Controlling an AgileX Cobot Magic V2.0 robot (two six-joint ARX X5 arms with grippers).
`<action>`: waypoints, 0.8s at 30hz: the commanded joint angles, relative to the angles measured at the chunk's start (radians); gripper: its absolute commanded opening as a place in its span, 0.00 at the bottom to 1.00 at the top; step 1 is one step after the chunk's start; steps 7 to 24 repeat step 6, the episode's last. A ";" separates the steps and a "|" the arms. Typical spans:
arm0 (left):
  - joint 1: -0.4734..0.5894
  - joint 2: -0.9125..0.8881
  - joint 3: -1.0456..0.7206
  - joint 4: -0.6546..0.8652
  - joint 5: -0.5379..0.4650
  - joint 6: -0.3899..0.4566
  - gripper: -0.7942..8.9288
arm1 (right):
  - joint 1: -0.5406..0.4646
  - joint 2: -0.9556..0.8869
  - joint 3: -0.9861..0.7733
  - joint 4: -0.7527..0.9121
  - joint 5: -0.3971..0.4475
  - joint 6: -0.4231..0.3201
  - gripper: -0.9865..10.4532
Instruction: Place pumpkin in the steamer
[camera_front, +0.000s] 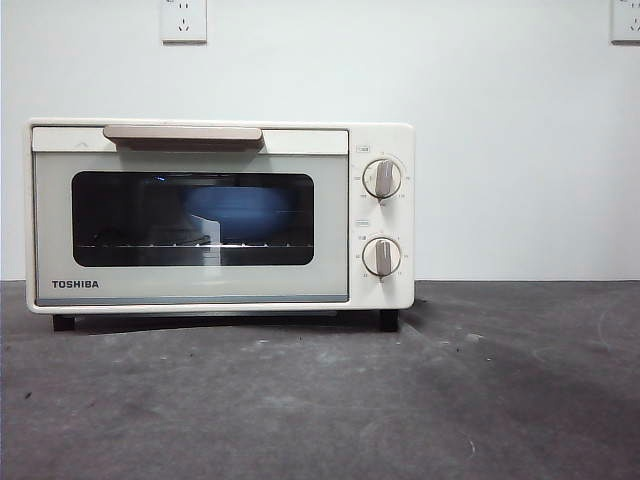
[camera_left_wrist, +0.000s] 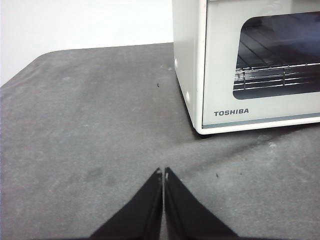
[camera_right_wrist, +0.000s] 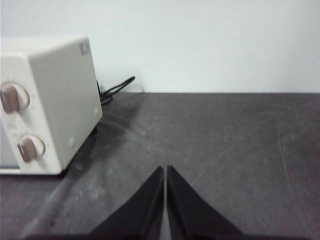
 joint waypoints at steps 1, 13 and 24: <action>0.000 -0.002 -0.018 -0.006 -0.002 -0.001 0.10 | 0.000 -0.015 -0.018 0.000 0.003 -0.005 0.09; 0.000 -0.002 -0.018 -0.006 -0.002 -0.001 0.10 | 0.000 -0.035 -0.043 -0.009 0.003 -0.005 0.09; 0.000 -0.002 -0.018 -0.006 -0.002 -0.001 0.10 | 0.000 -0.035 -0.043 -0.009 0.003 -0.005 0.09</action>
